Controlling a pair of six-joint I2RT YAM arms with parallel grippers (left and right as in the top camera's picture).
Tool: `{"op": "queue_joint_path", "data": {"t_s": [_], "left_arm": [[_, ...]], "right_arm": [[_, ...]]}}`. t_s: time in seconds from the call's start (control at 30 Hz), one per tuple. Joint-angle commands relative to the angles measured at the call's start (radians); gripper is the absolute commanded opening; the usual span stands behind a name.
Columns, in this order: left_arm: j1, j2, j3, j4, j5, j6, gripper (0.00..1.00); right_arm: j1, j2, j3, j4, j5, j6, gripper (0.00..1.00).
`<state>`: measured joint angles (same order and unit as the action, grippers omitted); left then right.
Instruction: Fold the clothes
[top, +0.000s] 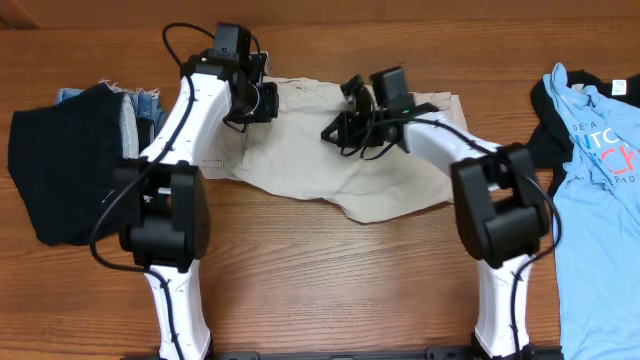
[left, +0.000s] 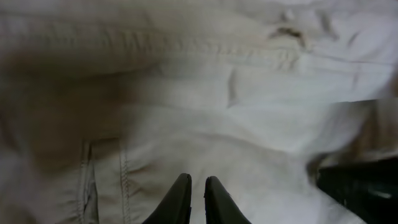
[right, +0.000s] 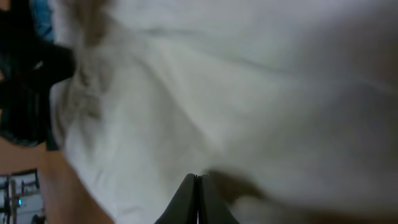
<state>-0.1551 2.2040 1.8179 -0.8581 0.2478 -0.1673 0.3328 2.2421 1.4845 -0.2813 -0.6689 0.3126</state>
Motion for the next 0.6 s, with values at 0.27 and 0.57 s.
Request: {"op": "queue_joint_path", "data": {"t_s": [0.27, 0.57], "left_arm": [[0.005, 0.100, -0.015, -0.111, -0.183, 0.037, 0.11], [0.060, 0.082, 0.010, -0.130, -0.108, 0.032, 0.09]], "right_arm": [[-0.353, 0.042, 0.008, -0.043, 0.130, 0.164, 0.04], [-0.603, 0.013, 0.009, -0.309, 0.105, 0.034, 0.04]]}}
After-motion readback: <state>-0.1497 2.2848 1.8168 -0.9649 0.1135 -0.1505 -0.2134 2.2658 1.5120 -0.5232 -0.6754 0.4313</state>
